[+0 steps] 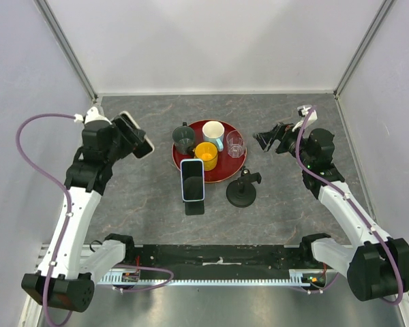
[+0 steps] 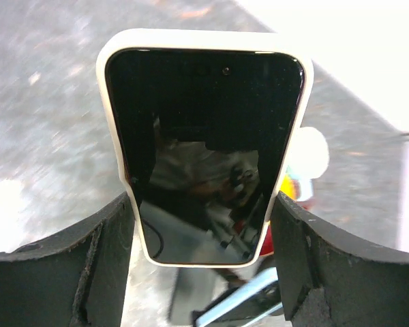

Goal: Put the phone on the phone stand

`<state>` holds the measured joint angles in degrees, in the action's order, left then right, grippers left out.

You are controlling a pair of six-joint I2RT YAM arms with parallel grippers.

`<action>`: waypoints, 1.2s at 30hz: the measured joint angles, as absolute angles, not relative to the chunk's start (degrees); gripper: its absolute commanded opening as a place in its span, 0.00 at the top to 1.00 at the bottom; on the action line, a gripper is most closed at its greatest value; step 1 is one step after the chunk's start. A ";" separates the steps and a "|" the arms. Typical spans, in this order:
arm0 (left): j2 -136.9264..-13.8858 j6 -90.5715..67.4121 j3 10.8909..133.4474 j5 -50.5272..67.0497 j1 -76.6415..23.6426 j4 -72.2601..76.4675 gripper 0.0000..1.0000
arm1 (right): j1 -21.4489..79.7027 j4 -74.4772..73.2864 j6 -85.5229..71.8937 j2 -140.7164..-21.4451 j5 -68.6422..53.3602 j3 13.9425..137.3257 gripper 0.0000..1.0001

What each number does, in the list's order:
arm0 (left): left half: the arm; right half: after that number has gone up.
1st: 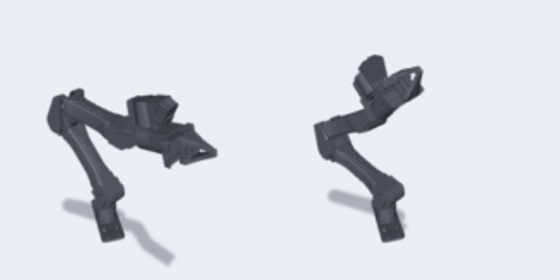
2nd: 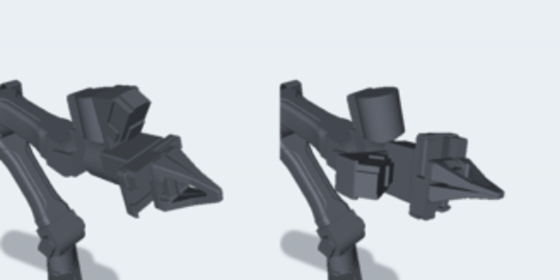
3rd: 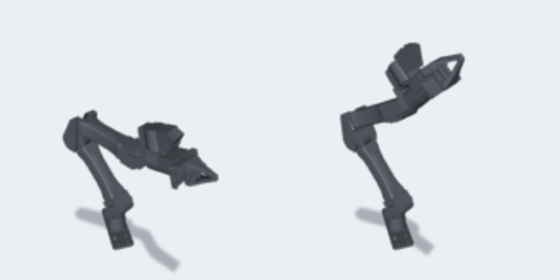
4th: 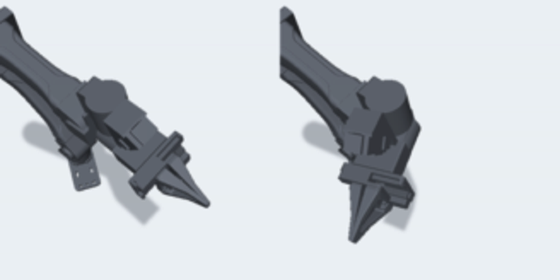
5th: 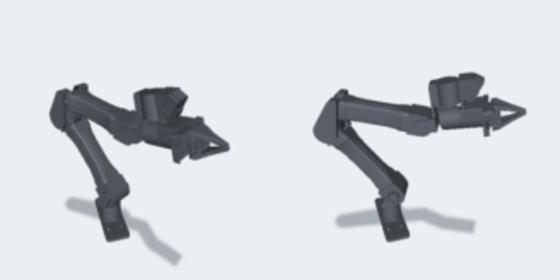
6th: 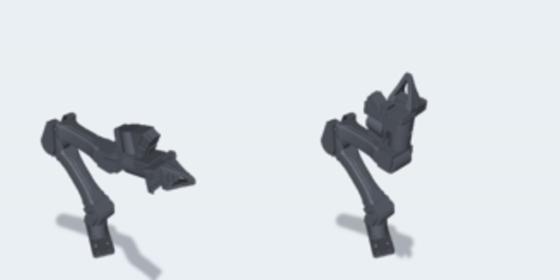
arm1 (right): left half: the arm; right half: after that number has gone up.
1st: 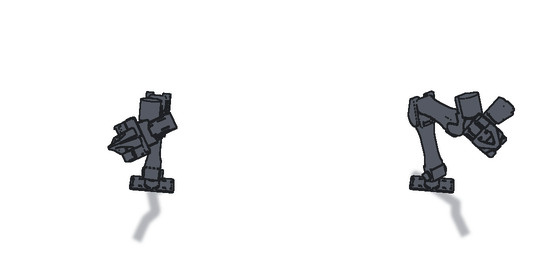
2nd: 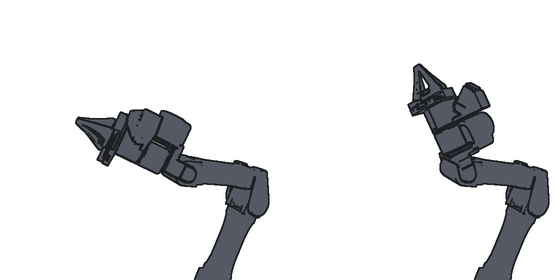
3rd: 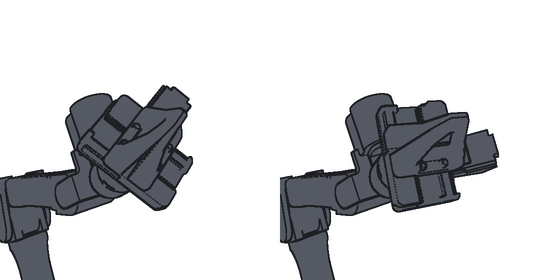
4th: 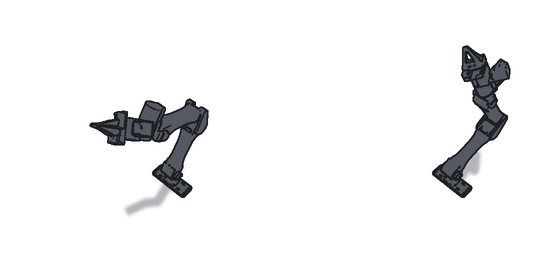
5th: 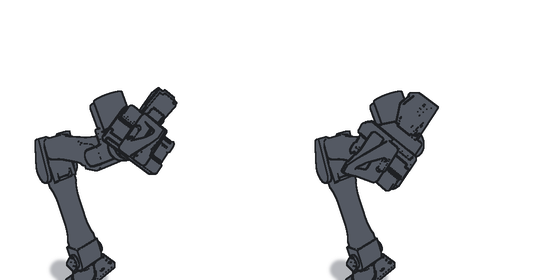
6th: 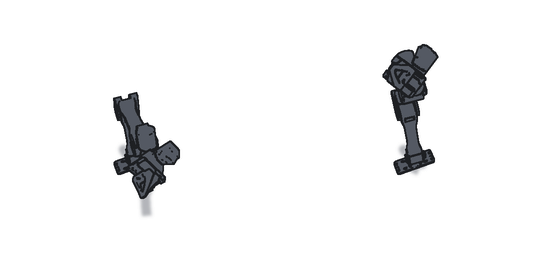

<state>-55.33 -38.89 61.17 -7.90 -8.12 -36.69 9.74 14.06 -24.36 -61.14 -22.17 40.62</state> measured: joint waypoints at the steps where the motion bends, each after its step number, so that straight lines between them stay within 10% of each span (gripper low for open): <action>1: -54.76 -38.70 62.33 -6.24 -8.14 -34.81 0.98 | 9.74 14.06 -24.49 -61.23 -22.26 40.62 0.02; 12: -57.36 -26.74 68.05 5.63 -27.14 -18.81 0.98 | 9.93 17.50 -27.38 -63.26 -30.22 40.62 0.02; 29: -69.65 -9.74 76.03 -8.43 -56.03 -20.99 0.98 | 19.31 17.54 -34.37 -49.12 -30.52 44.38 0.07; 36: -69.93 -9.65 76.14 -11.05 -57.67 -21.34 0.98 | 21.06 12.71 -35.20 -45.50 -29.12 48.47 0.24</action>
